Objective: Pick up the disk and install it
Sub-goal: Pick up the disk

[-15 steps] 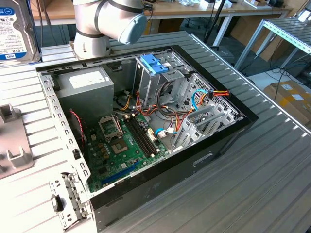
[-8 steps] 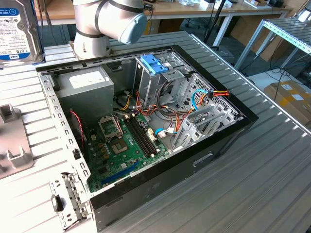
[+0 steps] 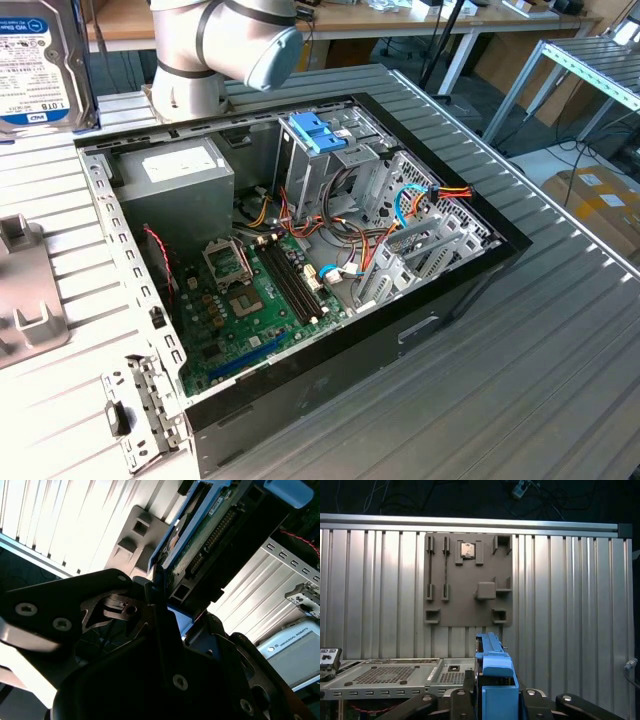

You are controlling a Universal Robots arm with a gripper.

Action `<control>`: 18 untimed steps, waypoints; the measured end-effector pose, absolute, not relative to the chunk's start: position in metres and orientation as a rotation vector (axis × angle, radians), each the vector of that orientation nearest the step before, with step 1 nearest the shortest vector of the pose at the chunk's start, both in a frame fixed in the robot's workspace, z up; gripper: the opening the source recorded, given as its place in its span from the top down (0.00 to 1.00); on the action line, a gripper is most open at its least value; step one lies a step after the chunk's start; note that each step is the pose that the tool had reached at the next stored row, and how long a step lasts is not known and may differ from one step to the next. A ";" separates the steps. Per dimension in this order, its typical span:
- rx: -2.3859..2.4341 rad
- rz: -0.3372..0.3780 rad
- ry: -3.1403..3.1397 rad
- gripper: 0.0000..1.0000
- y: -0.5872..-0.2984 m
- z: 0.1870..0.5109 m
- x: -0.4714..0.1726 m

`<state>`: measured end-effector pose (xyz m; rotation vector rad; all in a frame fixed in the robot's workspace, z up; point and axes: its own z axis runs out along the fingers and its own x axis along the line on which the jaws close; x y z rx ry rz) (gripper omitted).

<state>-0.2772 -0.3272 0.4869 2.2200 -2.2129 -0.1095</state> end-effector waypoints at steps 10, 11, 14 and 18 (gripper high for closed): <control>2.220 -0.110 -2.213 0.63 -0.330 0.487 -0.266; 2.220 -0.110 -2.213 0.63 -0.331 0.487 -0.266; 2.220 -0.110 -2.213 0.63 -0.332 0.487 -0.263; 2.220 -0.110 -2.213 0.63 -0.333 0.487 -0.258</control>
